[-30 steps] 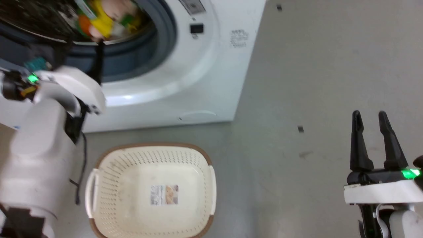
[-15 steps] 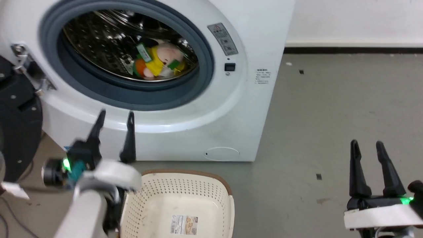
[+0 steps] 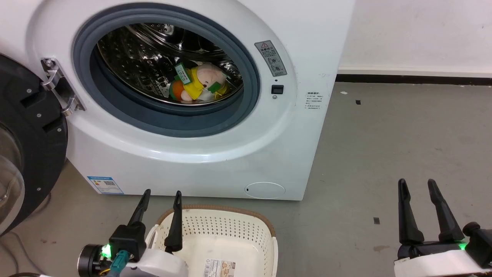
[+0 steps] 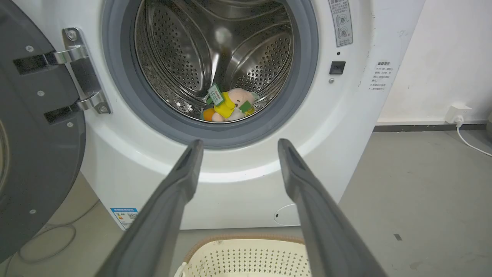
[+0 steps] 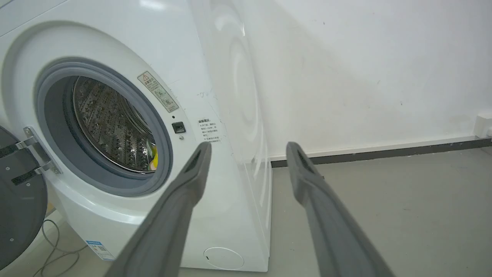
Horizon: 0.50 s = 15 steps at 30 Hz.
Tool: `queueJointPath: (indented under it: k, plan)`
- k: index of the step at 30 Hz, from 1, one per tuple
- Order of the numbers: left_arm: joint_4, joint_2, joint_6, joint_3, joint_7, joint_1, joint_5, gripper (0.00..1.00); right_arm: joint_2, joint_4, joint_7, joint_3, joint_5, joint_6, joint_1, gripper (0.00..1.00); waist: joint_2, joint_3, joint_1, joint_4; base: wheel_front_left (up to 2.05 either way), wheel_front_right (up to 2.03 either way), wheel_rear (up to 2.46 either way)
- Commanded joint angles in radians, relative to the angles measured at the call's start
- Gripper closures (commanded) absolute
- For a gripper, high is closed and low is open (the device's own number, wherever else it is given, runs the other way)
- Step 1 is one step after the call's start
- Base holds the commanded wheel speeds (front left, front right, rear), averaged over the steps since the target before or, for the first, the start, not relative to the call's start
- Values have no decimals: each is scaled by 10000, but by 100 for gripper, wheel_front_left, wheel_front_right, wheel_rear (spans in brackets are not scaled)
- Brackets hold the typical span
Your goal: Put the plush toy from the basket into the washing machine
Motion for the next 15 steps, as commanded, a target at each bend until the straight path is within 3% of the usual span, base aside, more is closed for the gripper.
queueJointPath:
  k: [1, 4, 5, 15]
  plan:
    - [-36, -64, 52, 27, -52, 109, 89, 0, -4, 41, -42, 31, -11, 8, 140, 0, -1, 7, 2, -6, 0, 0, 0]
    - [14, -160, -22, 62, -52, 205, 131, 0, -4, 77, -42, 59, 32, 8, 166, 0, -1, 16, 2, -39, 0, 0, 0]
    - [7, -163, -21, 29, 9, 52, 73, 100, 0, 59, 7, 31, 4, 0, 38, 100, -1, 12, 2, -35, 0, 0, 0]
    - [-75, -248, -103, 158, 150, 80, 212, 100, 0, 50, 148, 50, -140, 0, 20, 100, -1, -25, 2, -61, 0, 0, 0]
